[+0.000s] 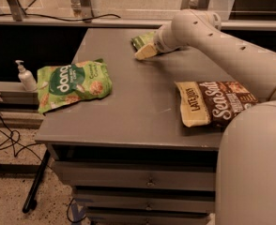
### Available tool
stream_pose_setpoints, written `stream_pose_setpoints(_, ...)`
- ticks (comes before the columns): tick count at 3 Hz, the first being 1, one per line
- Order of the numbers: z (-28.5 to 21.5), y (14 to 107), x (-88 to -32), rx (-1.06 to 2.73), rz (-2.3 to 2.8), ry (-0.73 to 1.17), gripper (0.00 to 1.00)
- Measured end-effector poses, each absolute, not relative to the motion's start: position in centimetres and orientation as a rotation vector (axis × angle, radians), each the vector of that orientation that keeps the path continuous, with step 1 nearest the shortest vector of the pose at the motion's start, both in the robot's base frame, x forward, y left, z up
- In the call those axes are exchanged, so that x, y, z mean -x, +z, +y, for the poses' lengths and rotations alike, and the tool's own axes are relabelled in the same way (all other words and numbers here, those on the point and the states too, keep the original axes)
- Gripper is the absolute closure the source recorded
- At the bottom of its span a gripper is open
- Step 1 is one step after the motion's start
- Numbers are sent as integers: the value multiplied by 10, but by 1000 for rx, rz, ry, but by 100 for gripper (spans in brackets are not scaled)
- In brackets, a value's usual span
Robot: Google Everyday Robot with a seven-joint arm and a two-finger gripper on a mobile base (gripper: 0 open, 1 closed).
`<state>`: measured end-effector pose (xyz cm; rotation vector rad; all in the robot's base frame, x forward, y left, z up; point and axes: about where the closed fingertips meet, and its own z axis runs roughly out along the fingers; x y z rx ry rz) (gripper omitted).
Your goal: Pick green jalapeno chip bag
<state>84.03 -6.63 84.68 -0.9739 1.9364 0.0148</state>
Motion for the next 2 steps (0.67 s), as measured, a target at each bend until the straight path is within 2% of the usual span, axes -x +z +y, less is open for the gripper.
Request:
stream_pose_setpoints(1,-66,847,-840,974,1936,15,0)
stream_pose_setpoints(2,-66,846,-840,978,1935,12,0)
